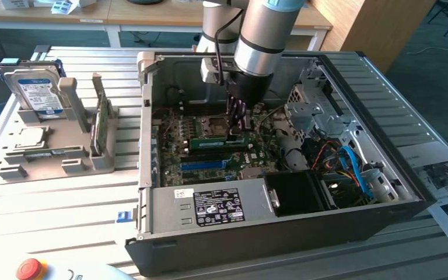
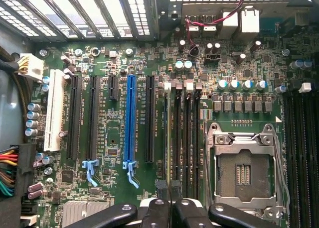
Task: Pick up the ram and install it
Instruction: 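Insert the ram into the slot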
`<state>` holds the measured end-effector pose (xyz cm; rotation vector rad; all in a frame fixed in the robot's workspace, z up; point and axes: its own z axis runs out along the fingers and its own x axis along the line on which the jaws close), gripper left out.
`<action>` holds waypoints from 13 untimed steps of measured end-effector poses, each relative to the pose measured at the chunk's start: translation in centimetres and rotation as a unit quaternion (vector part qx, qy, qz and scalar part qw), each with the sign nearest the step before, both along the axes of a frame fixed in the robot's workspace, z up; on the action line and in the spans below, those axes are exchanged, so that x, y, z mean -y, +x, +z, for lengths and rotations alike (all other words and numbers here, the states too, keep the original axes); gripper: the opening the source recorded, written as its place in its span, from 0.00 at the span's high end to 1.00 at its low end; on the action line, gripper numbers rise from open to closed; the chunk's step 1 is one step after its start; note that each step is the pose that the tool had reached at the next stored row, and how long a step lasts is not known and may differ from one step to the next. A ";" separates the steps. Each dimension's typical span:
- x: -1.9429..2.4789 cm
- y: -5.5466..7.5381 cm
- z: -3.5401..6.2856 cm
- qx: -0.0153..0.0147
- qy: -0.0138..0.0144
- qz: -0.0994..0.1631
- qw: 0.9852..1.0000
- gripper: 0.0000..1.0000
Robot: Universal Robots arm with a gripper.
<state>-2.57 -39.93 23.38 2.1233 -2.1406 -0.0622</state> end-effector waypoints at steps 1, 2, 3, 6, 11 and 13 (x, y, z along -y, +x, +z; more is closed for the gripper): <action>0.00 0.0 0.00 0.000 0.000 0.000 1.000 0.89; 0.01 0.0 -0.01 0.000 0.000 0.000 1.000 0.89; 0.01 0.0 -0.02 0.001 0.000 0.000 1.000 0.89; 0.00 0.0 -0.06 0.002 0.000 0.000 1.000 0.89; 0.00 -0.1 -0.09 0.003 0.000 0.000 1.000 0.89; 0.00 -0.2 -0.09 0.004 0.000 0.000 1.000 0.89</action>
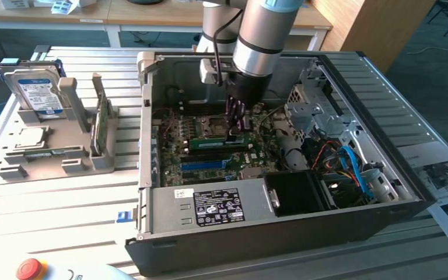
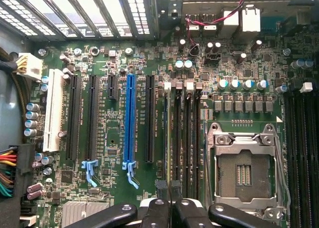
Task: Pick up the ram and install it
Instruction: 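Insert the ram into the slot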
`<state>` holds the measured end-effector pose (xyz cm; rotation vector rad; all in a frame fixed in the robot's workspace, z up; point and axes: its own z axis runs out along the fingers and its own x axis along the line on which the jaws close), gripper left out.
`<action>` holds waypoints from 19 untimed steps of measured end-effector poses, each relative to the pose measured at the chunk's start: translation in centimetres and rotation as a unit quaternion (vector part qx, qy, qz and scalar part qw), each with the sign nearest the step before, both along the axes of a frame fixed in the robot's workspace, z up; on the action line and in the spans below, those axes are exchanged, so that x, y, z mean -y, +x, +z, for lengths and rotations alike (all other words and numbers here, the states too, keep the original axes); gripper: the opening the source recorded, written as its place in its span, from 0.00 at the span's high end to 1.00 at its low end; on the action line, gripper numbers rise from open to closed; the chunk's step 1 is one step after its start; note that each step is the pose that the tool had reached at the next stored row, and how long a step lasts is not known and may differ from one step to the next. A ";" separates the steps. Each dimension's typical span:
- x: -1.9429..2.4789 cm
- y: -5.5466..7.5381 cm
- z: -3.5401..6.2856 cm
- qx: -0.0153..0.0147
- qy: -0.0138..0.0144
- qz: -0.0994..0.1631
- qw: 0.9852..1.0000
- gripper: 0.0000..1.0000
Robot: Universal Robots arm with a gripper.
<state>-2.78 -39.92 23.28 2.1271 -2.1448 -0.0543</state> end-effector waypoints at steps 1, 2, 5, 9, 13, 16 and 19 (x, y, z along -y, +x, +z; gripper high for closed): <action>0.00 0.0 0.00 0.000 0.000 0.000 1.000 0.89; 0.00 -0.1 0.00 0.000 0.000 0.000 1.000 0.89; 0.01 -0.1 0.01 0.000 0.000 0.000 1.000 0.89; 0.06 -0.1 0.00 0.000 0.000 0.000 1.000 0.89; 0.11 -0.1 0.01 0.000 0.000 0.000 1.000 0.89; 0.13 -0.1 0.00 0.000 0.000 0.000 1.000 0.89; 0.13 -0.1 0.00 0.000 0.000 0.000 1.000 0.89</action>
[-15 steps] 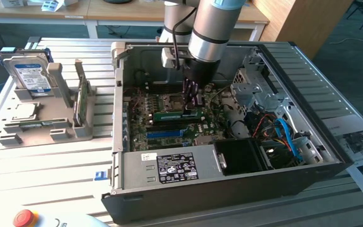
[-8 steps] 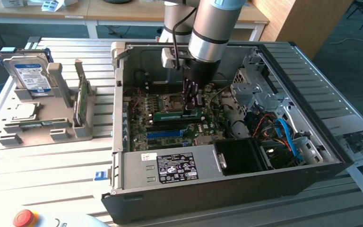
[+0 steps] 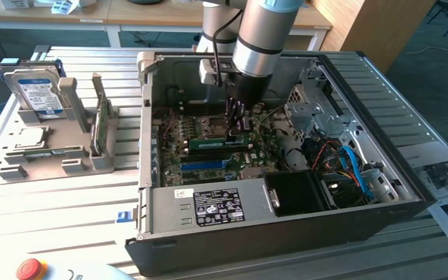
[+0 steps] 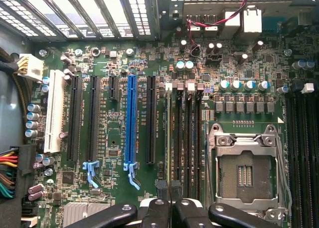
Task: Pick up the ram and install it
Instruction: 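Insert the ram into the slot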
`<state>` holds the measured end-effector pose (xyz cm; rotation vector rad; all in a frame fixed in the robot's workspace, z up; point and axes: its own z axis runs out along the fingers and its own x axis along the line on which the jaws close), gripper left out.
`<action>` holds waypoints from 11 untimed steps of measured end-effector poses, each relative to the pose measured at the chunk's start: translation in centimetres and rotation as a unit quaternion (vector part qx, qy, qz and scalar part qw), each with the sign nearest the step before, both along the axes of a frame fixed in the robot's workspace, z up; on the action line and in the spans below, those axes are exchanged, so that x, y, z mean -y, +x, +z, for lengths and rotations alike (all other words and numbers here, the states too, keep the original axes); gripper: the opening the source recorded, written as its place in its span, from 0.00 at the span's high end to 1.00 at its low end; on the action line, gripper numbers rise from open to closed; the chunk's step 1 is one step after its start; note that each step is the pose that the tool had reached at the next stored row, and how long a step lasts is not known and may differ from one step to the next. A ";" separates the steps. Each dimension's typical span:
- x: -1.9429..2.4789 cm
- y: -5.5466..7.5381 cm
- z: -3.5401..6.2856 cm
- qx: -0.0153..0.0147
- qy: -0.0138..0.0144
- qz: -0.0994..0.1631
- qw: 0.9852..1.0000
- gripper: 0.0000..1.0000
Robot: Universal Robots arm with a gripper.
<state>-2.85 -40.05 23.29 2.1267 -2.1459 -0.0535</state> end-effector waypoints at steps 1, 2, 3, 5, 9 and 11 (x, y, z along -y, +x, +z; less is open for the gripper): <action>0.00 0.0 0.00 0.000 0.000 0.000 1.000 0.89; 0.01 0.1 0.00 0.000 0.000 0.000 1.000 0.89; 0.00 0.1 0.00 0.000 0.000 0.000 1.000 0.89; 0.01 0.1 0.00 0.000 0.000 0.000 1.000 0.89; 0.01 0.1 0.00 0.000 0.000 0.000 1.000 0.89; 0.01 0.1 -0.04 0.000 0.000 0.000 1.000 0.89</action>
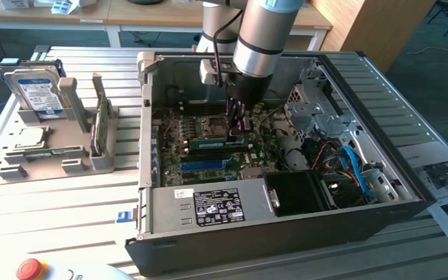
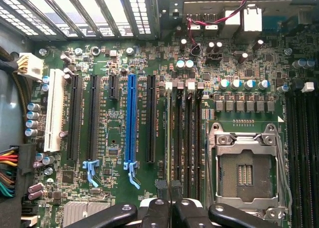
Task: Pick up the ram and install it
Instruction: 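Insert the ram into the slot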
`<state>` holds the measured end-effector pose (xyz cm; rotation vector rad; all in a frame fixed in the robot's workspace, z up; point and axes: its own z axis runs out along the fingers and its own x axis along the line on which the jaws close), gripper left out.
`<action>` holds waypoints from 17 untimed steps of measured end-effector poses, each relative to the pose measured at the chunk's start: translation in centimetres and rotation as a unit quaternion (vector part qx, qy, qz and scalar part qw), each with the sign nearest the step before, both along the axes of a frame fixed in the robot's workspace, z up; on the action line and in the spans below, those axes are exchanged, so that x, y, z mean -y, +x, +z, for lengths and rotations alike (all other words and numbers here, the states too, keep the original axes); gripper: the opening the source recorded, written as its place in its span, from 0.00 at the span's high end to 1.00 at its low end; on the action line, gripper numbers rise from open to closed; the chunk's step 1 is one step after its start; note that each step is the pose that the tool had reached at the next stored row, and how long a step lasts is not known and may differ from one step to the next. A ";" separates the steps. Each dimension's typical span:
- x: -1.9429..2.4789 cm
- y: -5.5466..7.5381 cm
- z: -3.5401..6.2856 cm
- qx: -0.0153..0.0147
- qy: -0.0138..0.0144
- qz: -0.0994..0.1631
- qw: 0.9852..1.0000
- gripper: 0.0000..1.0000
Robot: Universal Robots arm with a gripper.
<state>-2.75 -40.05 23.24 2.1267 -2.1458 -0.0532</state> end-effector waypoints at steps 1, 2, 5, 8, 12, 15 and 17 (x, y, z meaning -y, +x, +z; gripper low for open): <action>0.00 0.0 -0.02 0.000 0.000 0.000 1.000 0.89; 0.00 0.0 -0.03 0.000 0.000 0.000 1.000 0.89; 0.00 0.0 -0.08 0.000 0.000 0.000 1.000 0.89; 0.00 0.0 -0.11 0.000 0.000 0.000 1.000 0.89; 0.00 0.0 -0.20 0.001 0.000 0.000 1.000 0.89; 0.00 0.0 -0.29 0.001 0.000 0.000 1.000 0.89; 0.00 0.0 -0.29 0.001 0.000 0.000 1.000 0.89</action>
